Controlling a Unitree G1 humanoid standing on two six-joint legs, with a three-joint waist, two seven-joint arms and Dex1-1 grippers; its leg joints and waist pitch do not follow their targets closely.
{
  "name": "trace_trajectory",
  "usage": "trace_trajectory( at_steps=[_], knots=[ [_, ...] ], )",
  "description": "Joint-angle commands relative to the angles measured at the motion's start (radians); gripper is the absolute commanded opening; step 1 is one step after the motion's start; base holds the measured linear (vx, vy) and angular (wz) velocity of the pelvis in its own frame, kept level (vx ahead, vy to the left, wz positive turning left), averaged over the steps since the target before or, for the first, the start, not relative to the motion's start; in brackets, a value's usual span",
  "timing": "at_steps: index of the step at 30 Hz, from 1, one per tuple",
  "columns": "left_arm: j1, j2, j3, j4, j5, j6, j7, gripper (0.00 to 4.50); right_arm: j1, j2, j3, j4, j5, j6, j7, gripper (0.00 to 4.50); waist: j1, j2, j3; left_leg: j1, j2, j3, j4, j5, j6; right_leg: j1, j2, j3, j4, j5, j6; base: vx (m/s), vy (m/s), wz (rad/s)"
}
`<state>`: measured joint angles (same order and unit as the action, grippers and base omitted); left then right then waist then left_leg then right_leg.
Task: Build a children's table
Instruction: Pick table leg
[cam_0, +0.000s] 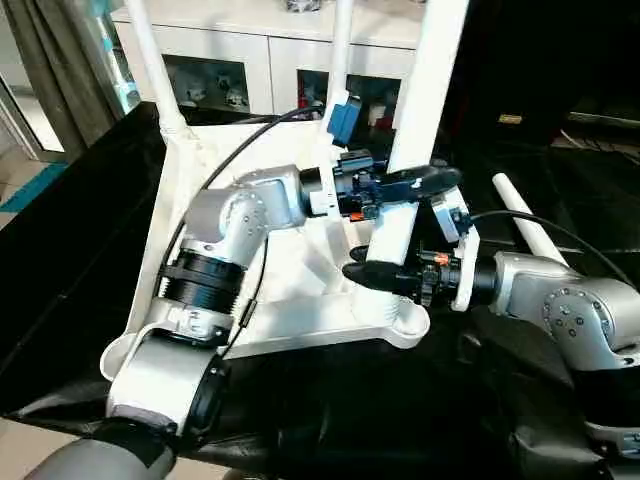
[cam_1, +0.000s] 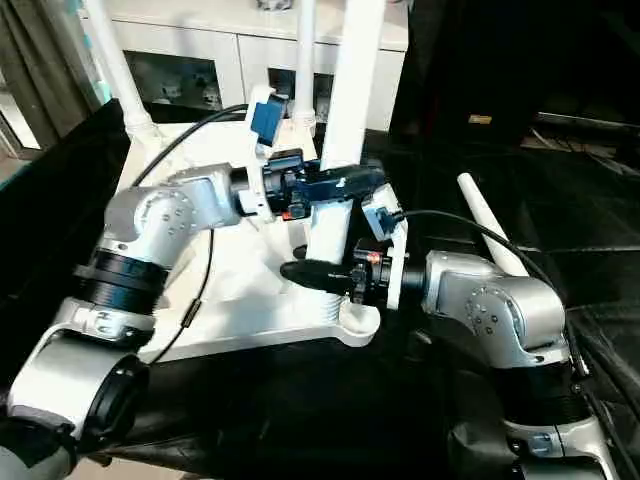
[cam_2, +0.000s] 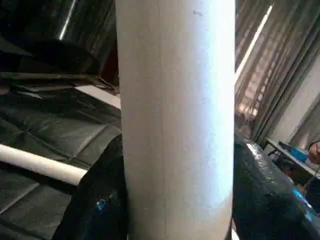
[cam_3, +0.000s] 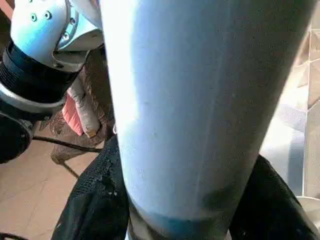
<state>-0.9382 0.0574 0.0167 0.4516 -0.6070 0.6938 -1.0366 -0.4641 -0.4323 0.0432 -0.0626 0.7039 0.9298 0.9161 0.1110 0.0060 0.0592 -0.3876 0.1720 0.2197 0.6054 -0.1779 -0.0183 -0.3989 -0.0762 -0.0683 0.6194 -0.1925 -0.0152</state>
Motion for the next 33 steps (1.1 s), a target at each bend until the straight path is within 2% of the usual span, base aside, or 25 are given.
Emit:
trace_trajectory(
  at_steps=[1, 2, 3, 5, 7, 8, 9, 10, 11, 12, 13, 14, 15, 16, 17, 18, 19, 20, 21, 23, 25, 26, 28, 31, 33],
  knots=[
    [-0.034, -0.021, 0.059, 0.016, -0.039, -0.046, 0.041, 2.89, -0.01, 0.007, -0.027, 0.008, 0.003, -0.017, -0.016, 1.95, 0.0, 0.0, -0.081, 0.022, 0.059, -0.041, -0.053, -0.106, 0.032, 0.061, -0.083, 0.05, -0.073, -0.079, -0.251, 0.0, 0.0, 0.0],
    [-0.047, -0.05, 0.125, 0.047, -0.083, -0.086, 0.077, 2.89, -0.01, 0.017, -0.039, 0.012, 0.006, -0.024, -0.026, 1.95, 0.0, 0.002, -0.081, 0.022, 0.058, -0.042, -0.054, -0.115, 0.032, 0.061, -0.081, 0.048, -0.074, -0.075, -0.253, 0.0, 0.0, 0.0],
    [-0.051, -0.06, 0.149, 0.056, -0.101, -0.1, 0.088, 2.89, -0.01, 0.02, -0.044, 0.013, 0.007, -0.027, -0.03, 1.95, 0.0, 0.0, -0.082, 0.023, 0.058, -0.043, -0.053, -0.116, 0.031, 0.062, -0.081, 0.048, -0.071, -0.07, -0.254, 0.0, 0.0, 0.0],
    [-0.077, -0.102, 0.286, 0.086, -0.213, -0.15, 0.172, 2.89, -0.003, 0.039, -0.07, 0.005, 0.021, -0.035, -0.052, 1.95, 0.004, 0.009, -0.084, 0.022, 0.057, -0.045, -0.051, -0.122, 0.032, 0.064, -0.084, 0.046, -0.069, -0.049, -0.266, 0.0, 0.0, 0.0],
    [-0.079, -0.101, 0.327, 0.082, -0.254, -0.148, 0.188, 2.89, 0.008, 0.048, -0.079, -0.005, 0.028, -0.039, -0.063, 1.95, 0.003, 0.004, -0.082, 0.02, 0.056, -0.045, -0.053, -0.123, 0.04, 0.065, -0.082, 0.046, -0.069, -0.05, -0.265, 0.0, 0.0, 0.0],
    [-0.072, -0.093, 0.333, 0.069, -0.255, -0.15, 0.183, 2.89, 0.016, 0.054, -0.081, -0.006, 0.025, -0.045, -0.07, 1.95, 0.002, 0.003, -0.081, 0.02, 0.056, -0.044, -0.054, -0.122, 0.047, 0.063, -0.08, 0.045, -0.072, -0.07, -0.253, 0.0, 0.0, 0.0],
    [-0.061, -0.084, 0.333, 0.052, -0.244, -0.151, 0.182, 2.89, 0.026, 0.062, -0.081, -0.005, 0.021, -0.052, -0.08, 1.95, 0.003, -0.002, -0.08, 0.021, 0.056, -0.043, -0.054, -0.12, 0.049, 0.062, -0.08, 0.045, -0.074, -0.083, -0.247, 0.0, 0.0, 0.0],
    [-0.061, -0.084, 0.333, 0.052, -0.244, -0.151, 0.182, 2.89, 0.026, 0.062, -0.081, -0.005, 0.021, -0.052, -0.08, 1.95, 0.005, 0.005, -0.08, 0.021, 0.057, -0.044, -0.054, -0.119, 0.048, 0.06, -0.082, 0.046, -0.074, -0.108, -0.238, 0.0, 0.0, 0.0],
    [-0.029, -0.049, 0.307, 0.01, -0.19, -0.144, 0.183, 2.89, 0.044, 0.079, -0.075, -0.005, -0.004, -0.076, -0.108, 1.95, 0.006, -0.005, -0.081, 0.022, 0.061, -0.045, -0.055, -0.108, 0.047, 0.061, -0.083, 0.046, -0.07, -0.115, -0.231, 0.0, 0.0, 0.0],
    [0.017, 0.003, 0.209, -0.03, -0.071, -0.189, 0.14, 2.89, 0.046, 0.08, -0.051, 0.01, -0.066, -0.124, -0.143, 1.95, 0.002, -0.011, -0.079, 0.019, 0.061, -0.044, -0.057, -0.102, 0.05, 0.059, -0.082, 0.047, -0.072, -0.12, -0.223, 0.0, 0.0, 0.0],
    [0.046, 0.036, 0.146, -0.054, 0.004, -0.218, 0.112, 2.89, 0.046, 0.081, -0.036, 0.021, -0.106, -0.155, -0.165, 1.95, 0.002, -0.001, -0.08, 0.022, 0.069, -0.055, -0.063, -0.094, 0.039, 0.053, -0.085, 0.047, -0.074, -0.153, -0.185, 0.0, 0.0, 0.0],
    [0.084, 0.078, 0.065, -0.077, 0.091, -0.251, 0.08, 2.89, 0.047, 0.083, -0.021, 0.036, -0.152, -0.195, -0.194, 1.95, -0.008, 0.013, -0.08, 0.029, 0.067, -0.05, -0.063, -0.1, 0.02, 0.045, -0.079, 0.048, -0.076, -0.168, -0.159, 0.0, 0.0, 0.0],
    [0.121, 0.122, -0.017, -0.089, 0.169, -0.29, 0.056, 2.89, 0.046, 0.083, -0.013, 0.053, -0.2, -0.227, -0.235, 1.95, -0.014, 0.014, -0.077, 0.028, 0.064, -0.046, -0.064, -0.11, 0.012, 0.045, -0.075, 0.05, -0.079, -0.174, -0.159, 0.0, 0.0, 0.0],
    [0.154, 0.172, -0.106, -0.09, 0.26, -0.353, 0.046, 2.89, 0.044, 0.076, -0.009, 0.063, -0.242, -0.257, -0.27, 1.95, -0.009, 0.017, -0.079, 0.031, 0.067, -0.051, -0.068, -0.129, -0.009, 0.044, -0.08, 0.05, -0.083, -0.2, -0.142, 0.0, 0.0, 0.0],
    [0.227, 0.255, -0.236, -0.108, 0.37, -0.45, -0.02, 2.89, 0.053, 0.068, -0.011, 0.074, -0.287, -0.313, -0.3, 1.94, -0.012, 0.02, -0.078, 0.035, 0.065, -0.05, -0.07, -0.154, -0.028, 0.041, -0.078, 0.051, -0.082, -0.21, -0.135, 0.0, 0.0, 0.0],
    [0.227, 0.255, -0.236, -0.108, 0.37, -0.45, -0.02, 2.89, 0.053, 0.068, -0.011, 0.074, -0.287, -0.313, -0.3, 1.94, -0.008, 0.021, -0.079, 0.036, 0.069, -0.054, -0.073, -0.162, -0.035, 0.041, -0.082, 0.052, -0.083, -0.214, -0.129, 0.0, 0.0, 0.0],
    [0.257, 0.272, -0.261, -0.126, 0.384, -0.468, -0.042, 2.89, 0.058, 0.075, -0.019, 0.08, -0.299, -0.332, -0.321, 1.94, -0.017, 0.012, -0.079, 0.034, 0.066, -0.047, -0.073, -0.165, -0.045, 0.044, -0.076, 0.053, -0.076, -0.184, -0.135, 0.0, 0.0, 0.0],
    [0.287, 0.283, -0.273, -0.15, 0.373, -0.453, -0.062, 2.89, 0.067, 0.09, -0.032, 0.086, -0.306, -0.358, -0.343, 1.94, -0.018, 0.005, -0.08, 0.034, 0.067, -0.044, -0.073, -0.153, -0.043, 0.043, -0.078, 0.055, -0.073, -0.144, -0.155, 0.0, 0.0, 0.0],
    [0.311, 0.293, -0.286, -0.17, 0.373, -0.441, -0.067, 2.89, 0.077, 0.102, -0.038, 0.091, -0.321, -0.402, -0.356, 1.94, -0.014, 0.014, -0.081, 0.031, 0.068, -0.044, -0.072, -0.142, -0.039, 0.043, -0.083, 0.055, -0.065, -0.112, -0.177, 0.0, 0.0, 0.0],
    [0.353, 0.326, -0.341, -0.195, 0.413, -0.442, -0.08, 2.89, 0.105, 0.1, -0.022, 0.098, -0.366, -0.459, -0.378, 1.94, -0.017, 0.012, -0.08, 0.03, 0.067, -0.043, -0.072, -0.141, -0.032, 0.042, -0.081, 0.054, -0.063, -0.089, -0.191, 0.0, 0.0, 0.0],
    [0.358, 0.332, -0.353, -0.196, 0.425, -0.441, -0.079, 2.89, 0.109, 0.098, -0.019, 0.103, -0.375, -0.463, -0.385, 1.94, -0.019, 0.013, -0.076, 0.03, 0.064, -0.041, -0.072, -0.154, -0.024, 0.042, -0.079, 0.055, -0.066, -0.103, -0.198, 0.0, 0.0, 0.0],
    [0.366, 0.332, -0.371, -0.192, 0.443, -0.445, -0.078, 2.89, 0.115, 0.102, -0.022, 0.112, -0.38, -0.469, -0.397, 1.94, -0.02, 0.005, -0.073, 0.028, 0.062, -0.041, -0.073, -0.17, -0.022, 0.045, -0.08, 0.055, -0.071, -0.134, -0.198, 0.0, 0.0, 0.0],
    [0.381, 0.328, -0.409, -0.182, 0.478, -0.461, -0.083, 2.89, 0.128, 0.118, -0.037, 0.126, -0.39, -0.483, -0.429, 1.94, -0.021, 0.015, -0.07, 0.029, 0.063, -0.044, -0.074, -0.198, -0.028, 0.043, -0.085, 0.057, -0.078, -0.201, -0.184, 0.0, 0.0, 0.0],
    [0.383, 0.328, -0.416, -0.183, 0.481, -0.451, -0.084, 2.89, 0.131, 0.122, -0.042, 0.124, -0.387, -0.482, -0.433, 1.94, -0.026, 0.012, -0.072, 0.03, 0.064, -0.045, -0.075, -0.207, -0.031, 0.043, -0.083, 0.057, -0.08, -0.22, -0.172, 0.0, 0.0, 0.0],
    [0.388, 0.332, -0.429, -0.2, 0.494, -0.41, -0.072, 2.89, 0.145, 0.125, -0.04, 0.11, -0.388, -0.486, -0.431, 1.94, -0.029, 0.018, -0.072, 0.031, 0.063, -0.045, -0.075, -0.212, -0.033, 0.043, -0.08, 0.057, -0.079, -0.21, -0.176, 0.0, 0.0, 0.0]
  ],
)
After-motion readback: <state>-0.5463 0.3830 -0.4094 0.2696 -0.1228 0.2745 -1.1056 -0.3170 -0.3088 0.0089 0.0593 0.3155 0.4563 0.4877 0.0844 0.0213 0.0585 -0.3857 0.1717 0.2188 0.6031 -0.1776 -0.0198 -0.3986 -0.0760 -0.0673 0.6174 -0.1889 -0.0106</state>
